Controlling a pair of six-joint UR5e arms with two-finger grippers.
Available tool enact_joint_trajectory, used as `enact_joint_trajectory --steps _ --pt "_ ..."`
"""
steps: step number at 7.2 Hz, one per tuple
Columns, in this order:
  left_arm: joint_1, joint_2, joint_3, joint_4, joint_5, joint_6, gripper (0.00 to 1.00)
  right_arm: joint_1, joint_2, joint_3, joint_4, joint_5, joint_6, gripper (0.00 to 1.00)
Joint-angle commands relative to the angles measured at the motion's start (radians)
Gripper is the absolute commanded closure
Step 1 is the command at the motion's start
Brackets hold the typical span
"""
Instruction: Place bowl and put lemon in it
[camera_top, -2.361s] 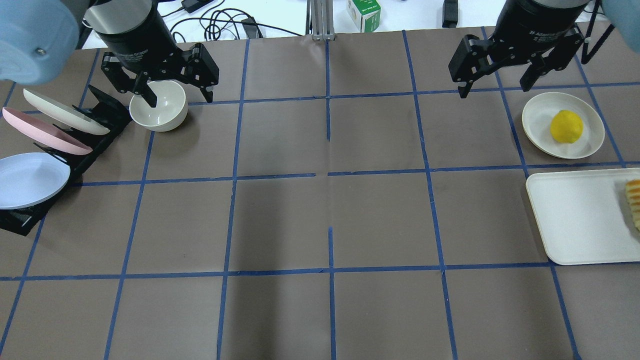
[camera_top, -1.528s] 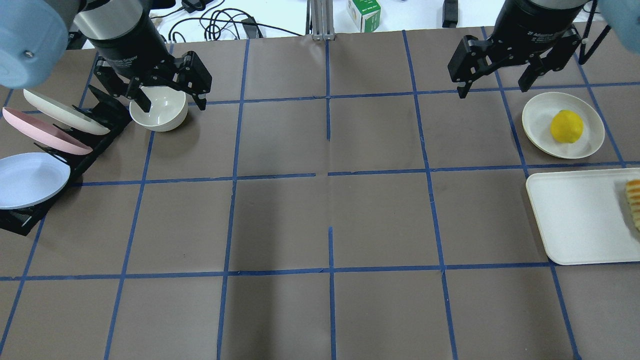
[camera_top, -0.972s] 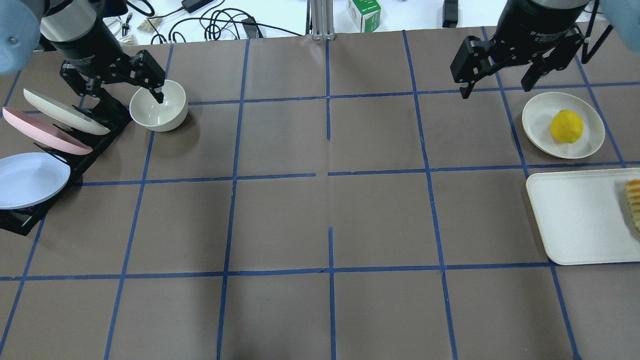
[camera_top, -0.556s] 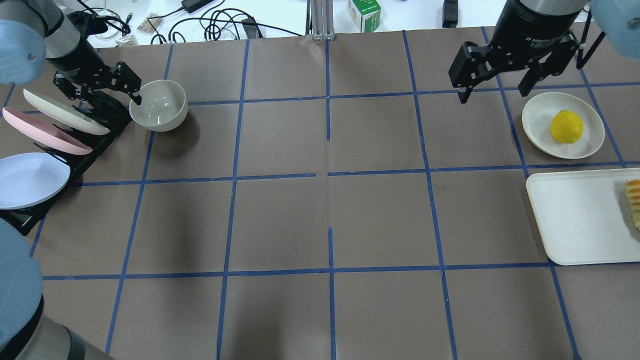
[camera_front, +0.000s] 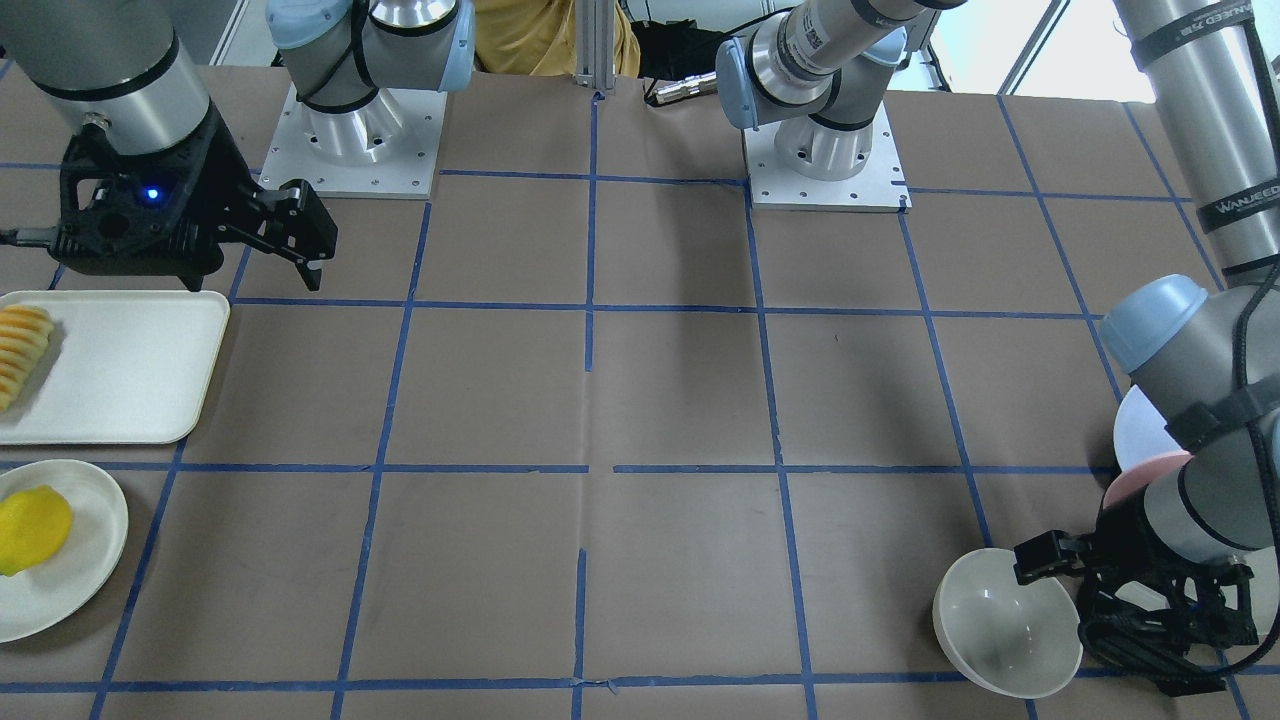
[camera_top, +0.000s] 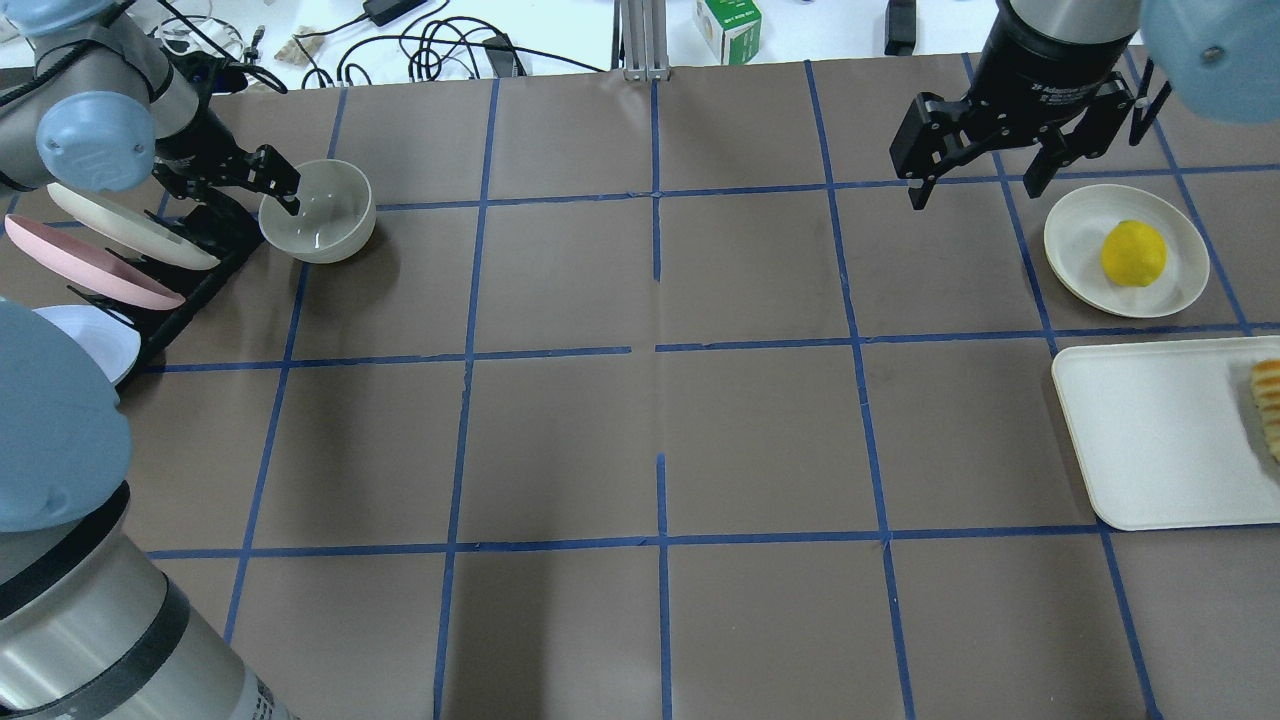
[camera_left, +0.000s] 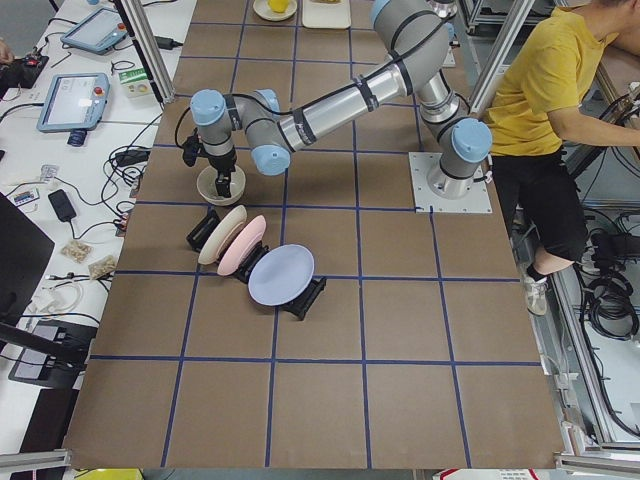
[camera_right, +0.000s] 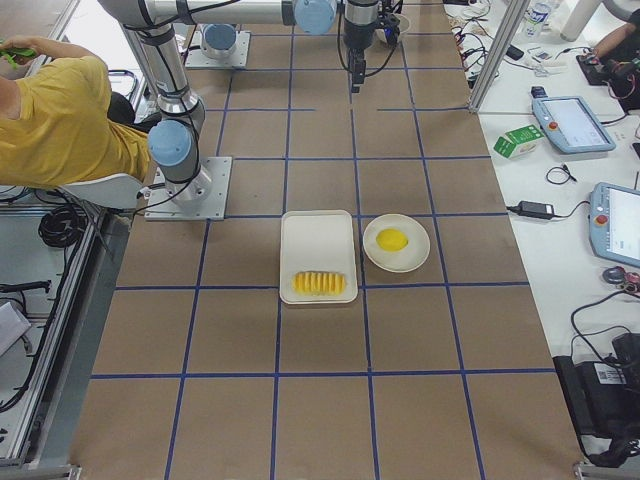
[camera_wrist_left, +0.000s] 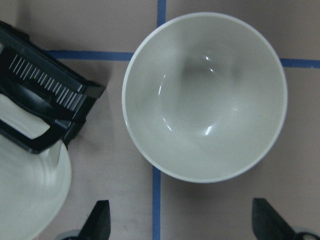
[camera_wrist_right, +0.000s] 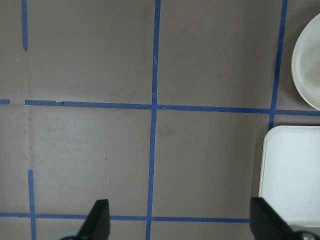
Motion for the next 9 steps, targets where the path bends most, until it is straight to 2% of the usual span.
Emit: enact_joint_trajectory --steps 1,2,4,6,7,8,9 --pt "0.001 -0.060 0.017 0.005 0.003 -0.013 0.03 -0.141 0.019 0.002 -0.043 0.001 -0.020 0.00" --pt "0.001 -0.068 0.016 0.002 -0.005 -0.038 0.06 -0.252 0.046 0.002 -0.037 -0.002 -0.061 0.00" --pt "0.001 -0.073 0.016 0.004 0.001 -0.044 0.17 -0.378 0.106 0.002 -0.053 -0.006 -0.169 0.00" --pt "0.001 -0.087 0.022 0.006 -0.002 -0.040 0.60 -0.457 0.242 0.002 -0.240 -0.038 -0.267 0.00" --pt "0.001 -0.085 0.026 0.006 0.001 -0.043 0.79 -0.475 0.281 0.000 -0.247 -0.040 -0.274 0.00" --pt "0.003 -0.087 0.029 0.012 0.002 -0.041 0.93 -0.476 0.313 -0.006 -0.271 -0.034 -0.263 0.00" --pt "0.003 -0.085 0.032 0.016 0.010 -0.041 1.00 -0.477 0.397 0.000 -0.394 -0.032 -0.263 0.00"
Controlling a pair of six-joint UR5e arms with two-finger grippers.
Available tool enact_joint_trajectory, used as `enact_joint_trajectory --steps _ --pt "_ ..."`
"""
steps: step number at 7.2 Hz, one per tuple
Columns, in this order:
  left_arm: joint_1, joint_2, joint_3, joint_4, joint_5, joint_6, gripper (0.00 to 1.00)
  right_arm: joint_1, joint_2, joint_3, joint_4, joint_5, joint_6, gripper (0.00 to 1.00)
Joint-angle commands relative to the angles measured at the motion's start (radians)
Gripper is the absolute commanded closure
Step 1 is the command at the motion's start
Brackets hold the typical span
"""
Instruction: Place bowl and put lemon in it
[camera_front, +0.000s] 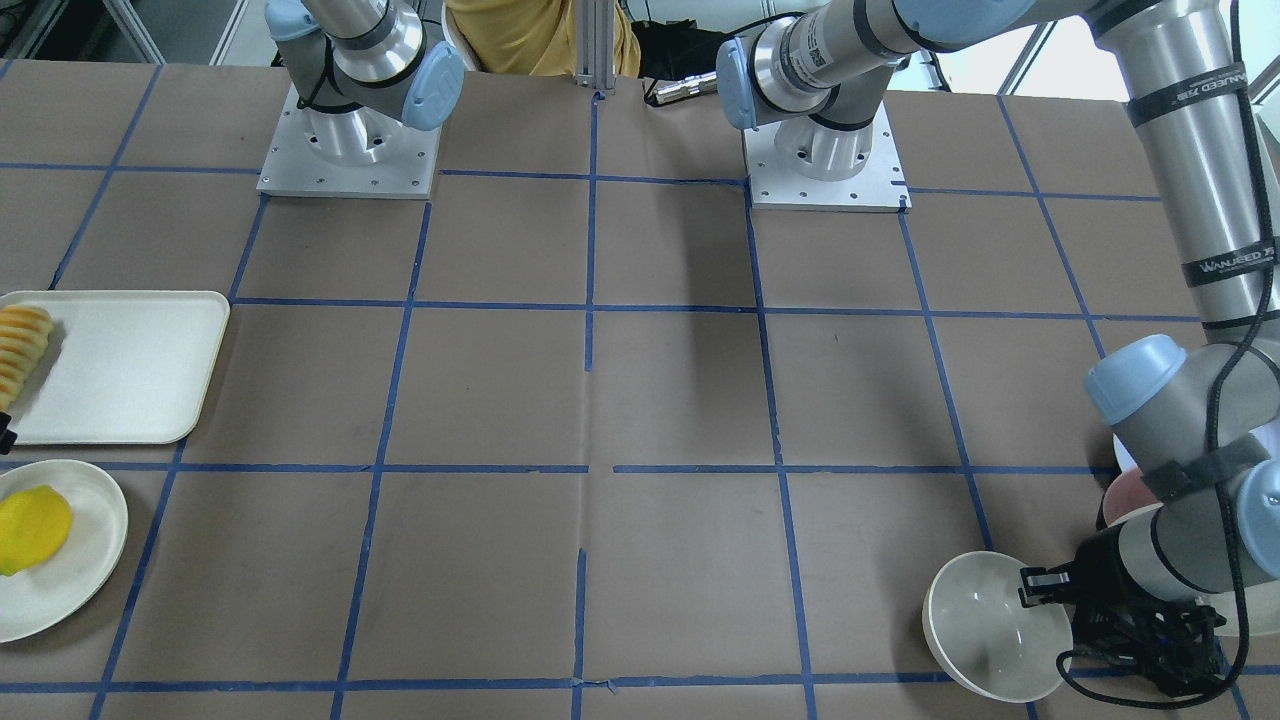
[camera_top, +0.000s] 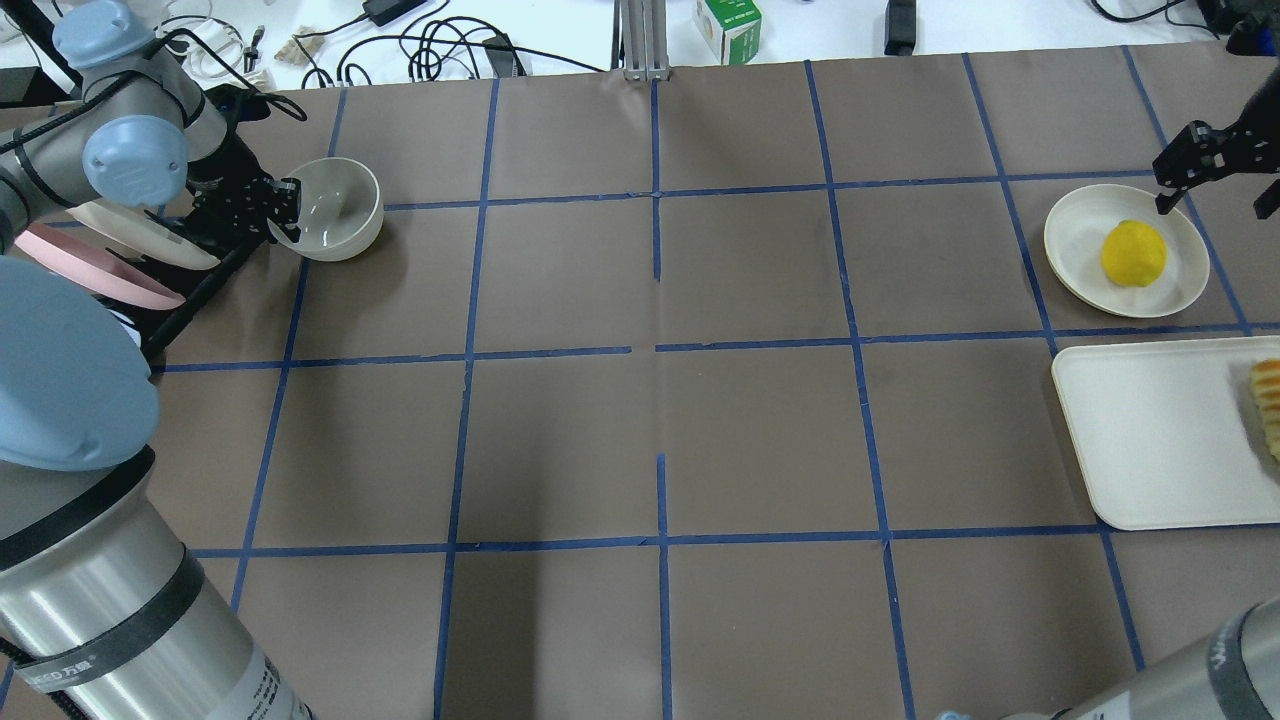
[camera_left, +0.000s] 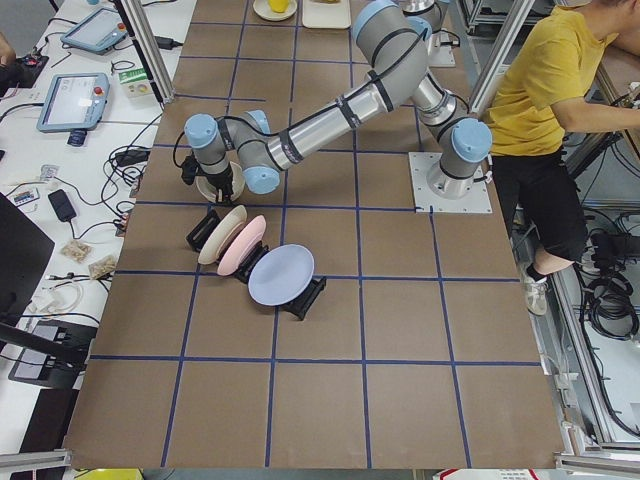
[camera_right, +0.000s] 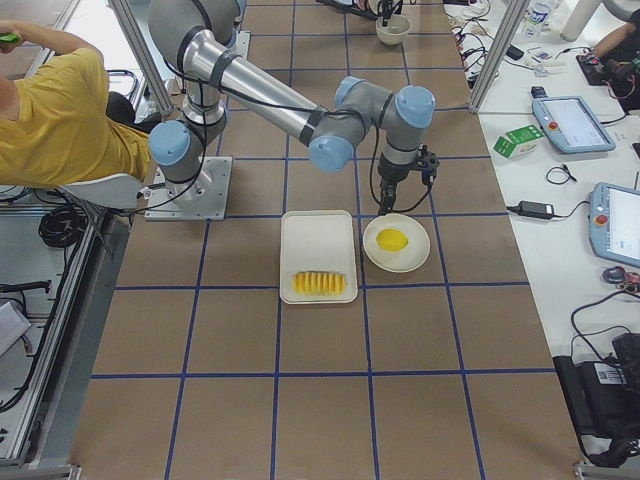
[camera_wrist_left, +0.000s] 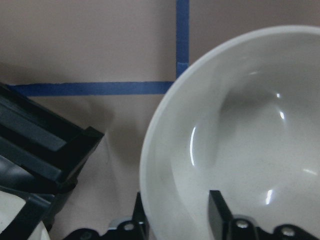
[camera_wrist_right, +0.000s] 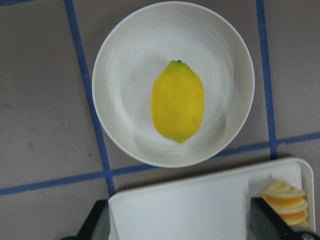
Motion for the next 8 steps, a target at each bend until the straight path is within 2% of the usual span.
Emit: enact_joint_trajectory --steps 1,4,5,6,8 --pt "0.001 0.002 0.001 0.006 0.008 0.002 1.00 -0.006 0.152 -0.005 -0.201 0.002 0.001 0.00" --pt "0.011 0.023 0.004 -0.007 0.004 0.000 1.00 -0.006 0.175 -0.004 -0.228 0.011 0.081 0.00" --pt "0.010 0.034 -0.002 -0.051 -0.008 -0.004 1.00 -0.006 0.197 -0.010 -0.228 0.014 0.081 0.00" --pt "0.010 0.052 -0.005 -0.074 -0.006 0.000 1.00 -0.006 0.217 -0.011 -0.229 0.064 0.087 0.00" --pt "0.011 0.054 -0.013 -0.070 -0.013 0.003 1.00 -0.006 0.238 -0.013 -0.229 0.076 0.078 0.00"
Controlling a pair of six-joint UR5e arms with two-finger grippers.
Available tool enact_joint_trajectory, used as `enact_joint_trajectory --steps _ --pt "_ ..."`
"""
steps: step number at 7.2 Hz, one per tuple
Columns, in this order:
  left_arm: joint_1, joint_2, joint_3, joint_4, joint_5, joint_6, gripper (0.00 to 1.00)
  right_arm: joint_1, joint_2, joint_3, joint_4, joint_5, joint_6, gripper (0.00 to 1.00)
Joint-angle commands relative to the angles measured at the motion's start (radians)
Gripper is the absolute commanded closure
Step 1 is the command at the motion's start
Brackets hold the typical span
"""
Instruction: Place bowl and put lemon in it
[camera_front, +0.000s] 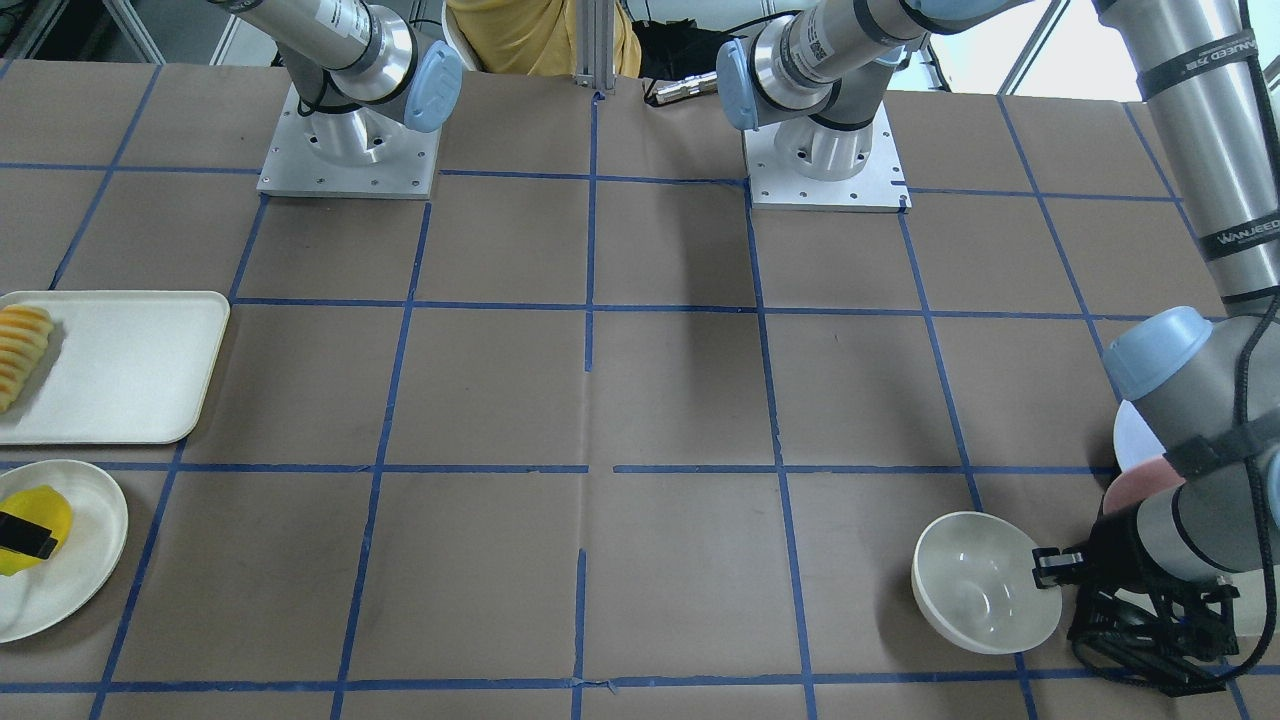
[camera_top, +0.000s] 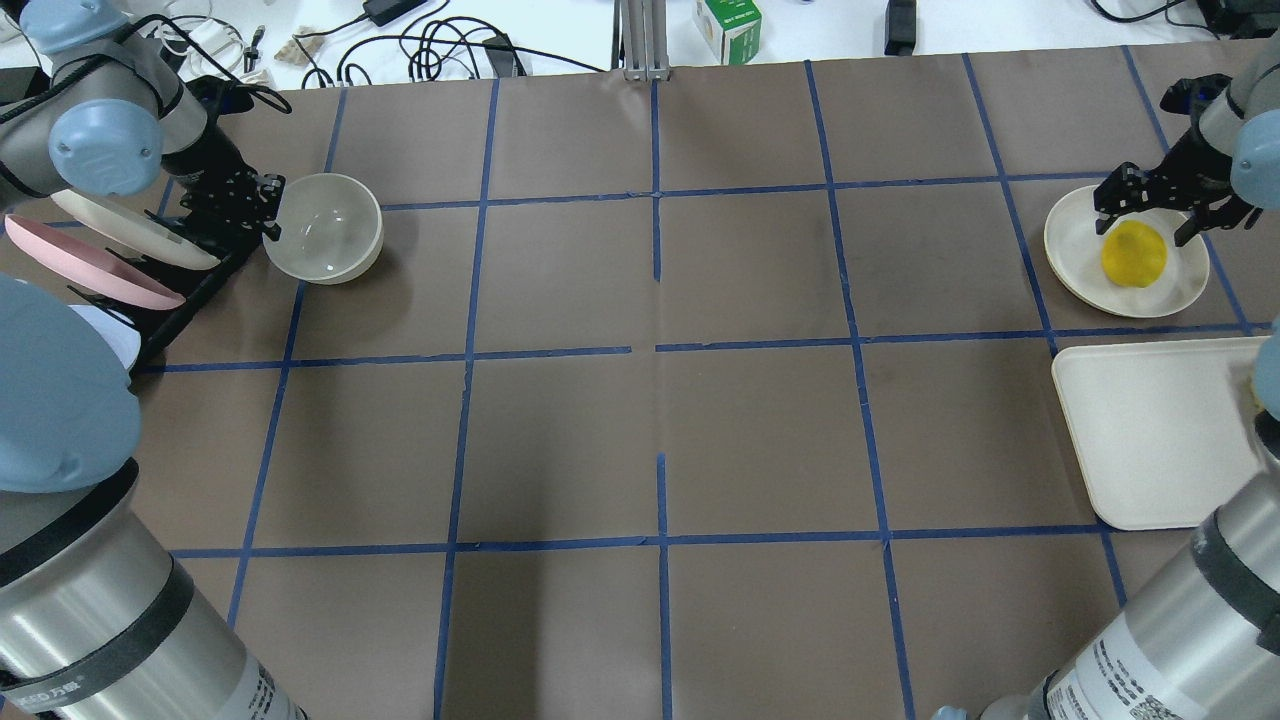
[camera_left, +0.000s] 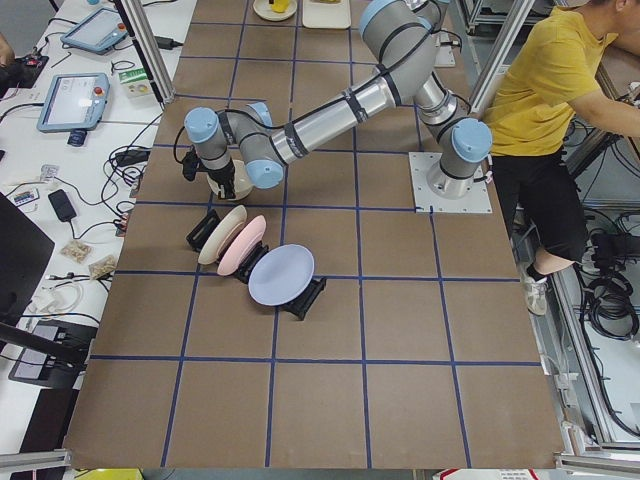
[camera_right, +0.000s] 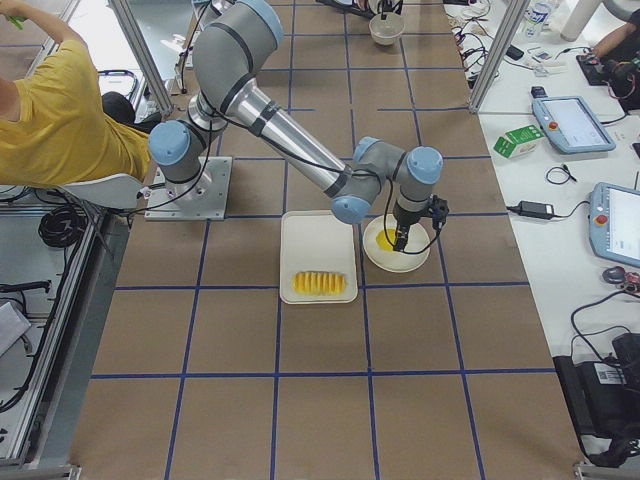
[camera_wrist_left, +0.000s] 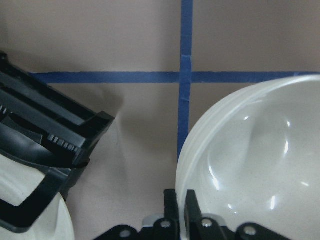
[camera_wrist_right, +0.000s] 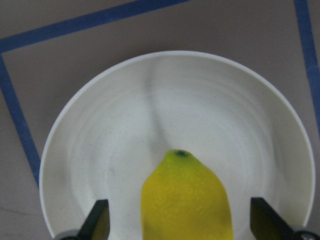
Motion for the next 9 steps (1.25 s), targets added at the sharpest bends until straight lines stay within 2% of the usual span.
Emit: enact_joint_trajectory --steps 1,2,3,4,5,6,8,9 --pt "-0.013 0.027 -0.003 -0.034 -0.012 -0.002 1.00 0.000 0.029 -0.002 0.000 0.008 -0.012 0.00" --pt "-0.013 0.038 -0.005 -0.063 -0.028 0.000 1.00 0.000 0.029 -0.002 0.001 0.008 -0.011 0.15" --pt "-0.028 0.049 -0.012 -0.097 -0.083 -0.003 1.00 0.000 0.029 -0.002 0.003 0.010 -0.005 0.55" --pt "-0.051 0.066 -0.024 -0.139 -0.173 -0.005 1.00 0.000 0.020 -0.006 0.013 0.008 -0.003 0.85" --pt "-0.088 0.083 -0.055 -0.144 -0.225 -0.038 1.00 0.000 0.002 -0.016 0.027 -0.004 -0.003 1.00" --pt "-0.143 0.106 -0.096 -0.129 -0.290 -0.149 1.00 0.000 -0.027 -0.033 0.079 -0.008 -0.003 1.00" --pt "-0.351 0.170 -0.126 -0.125 -0.283 -0.430 1.00 0.043 -0.121 -0.105 0.310 0.010 -0.008 1.00" --pt "-0.443 0.186 -0.146 -0.064 -0.258 -0.545 1.00 0.131 -0.167 -0.123 0.360 0.008 0.003 1.00"
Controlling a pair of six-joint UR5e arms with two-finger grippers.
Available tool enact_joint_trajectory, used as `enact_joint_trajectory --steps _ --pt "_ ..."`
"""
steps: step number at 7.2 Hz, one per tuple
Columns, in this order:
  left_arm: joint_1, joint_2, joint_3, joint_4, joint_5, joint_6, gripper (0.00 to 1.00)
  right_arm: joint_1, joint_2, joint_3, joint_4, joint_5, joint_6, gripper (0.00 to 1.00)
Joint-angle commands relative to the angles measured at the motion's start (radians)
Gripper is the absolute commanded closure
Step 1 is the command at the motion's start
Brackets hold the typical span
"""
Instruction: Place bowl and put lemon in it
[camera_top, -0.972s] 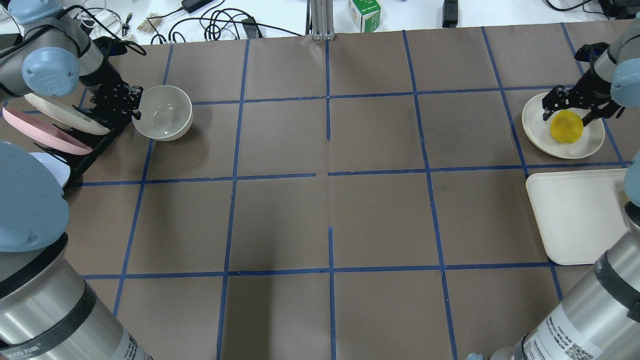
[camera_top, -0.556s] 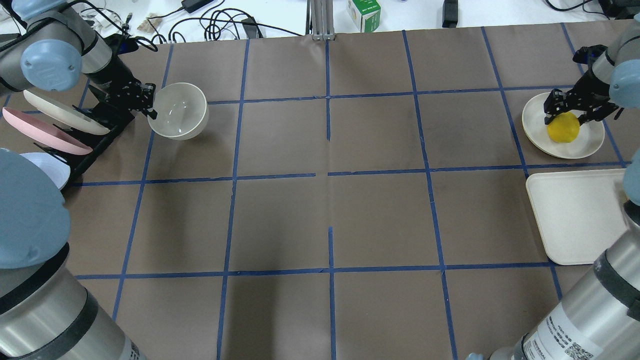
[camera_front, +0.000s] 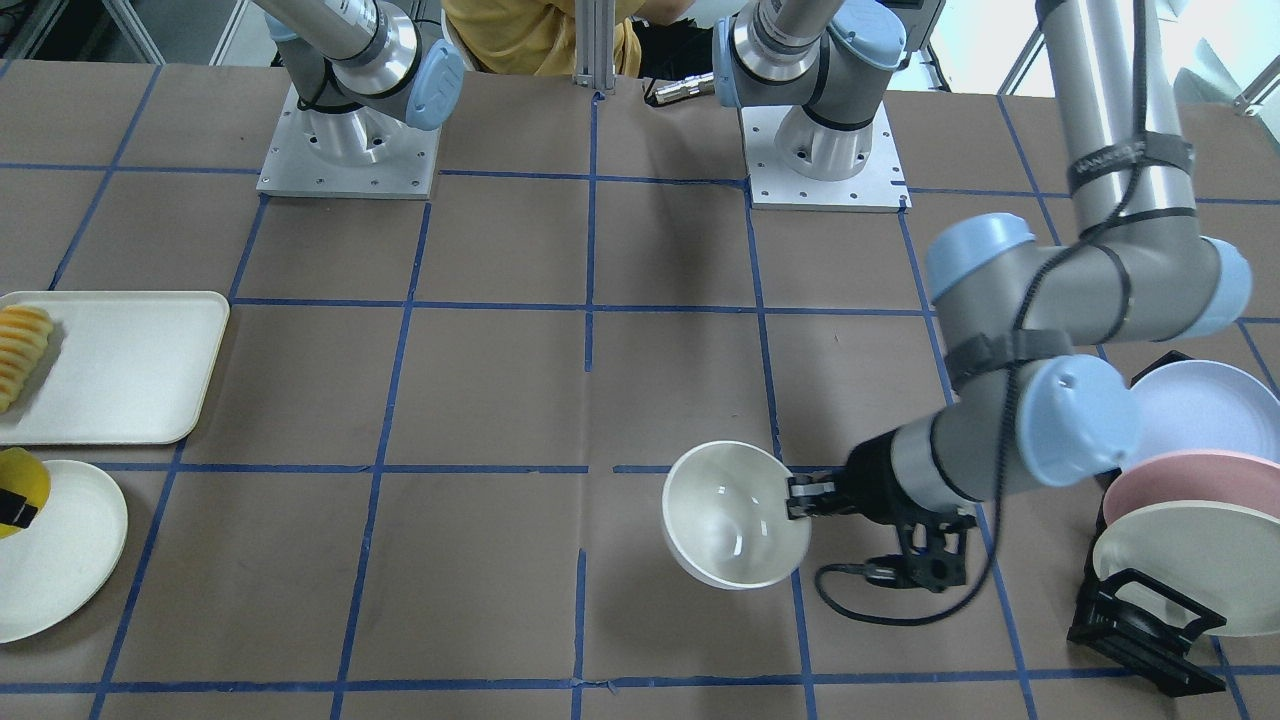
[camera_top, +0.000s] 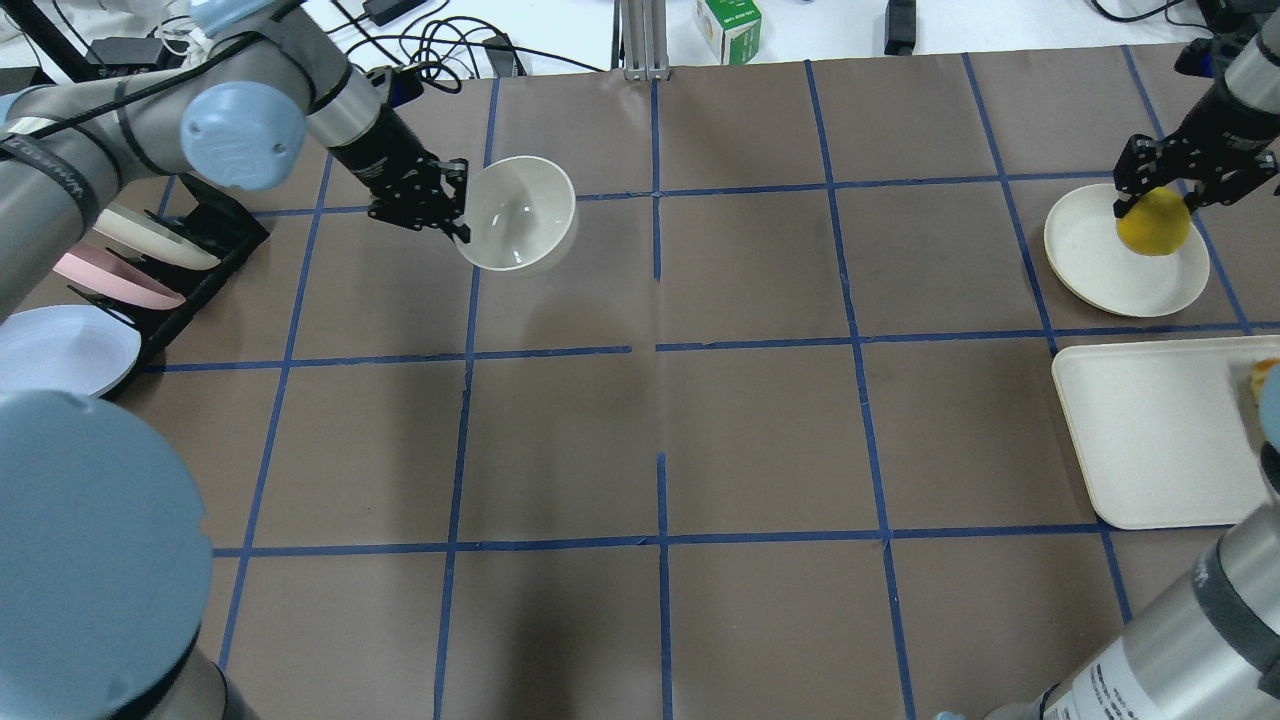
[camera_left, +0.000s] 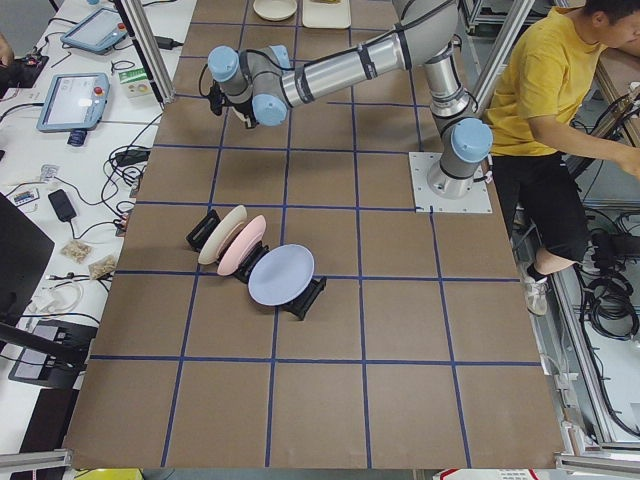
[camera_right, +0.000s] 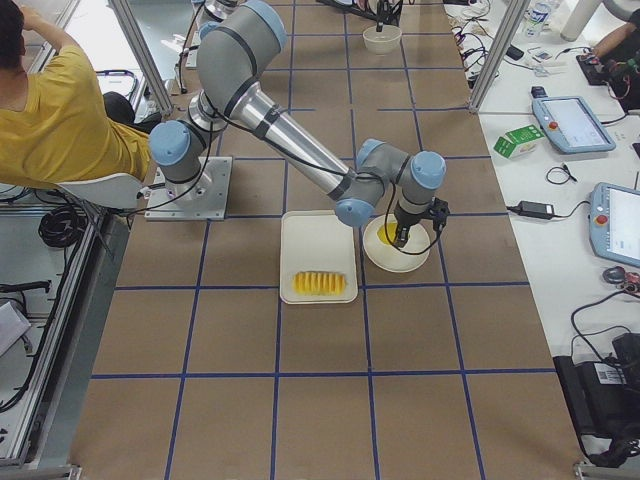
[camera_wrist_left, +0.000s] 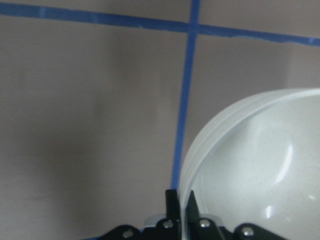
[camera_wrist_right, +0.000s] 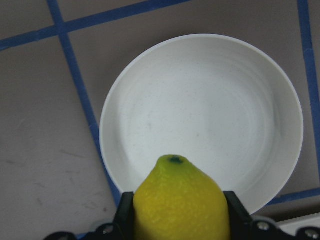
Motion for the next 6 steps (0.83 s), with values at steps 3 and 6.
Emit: enact_joint_trajectory --steps 3,6 --pt "-0.251 0.025 -0.176 0.276 0.199 -0.297 1.00 0.319 -0.121 -0.036 0.099 0.001 0.213 1.00" --pt "-0.273 0.026 -0.212 0.293 0.186 -0.328 0.80 0.422 -0.129 -0.047 0.102 -0.010 0.248 1.00"
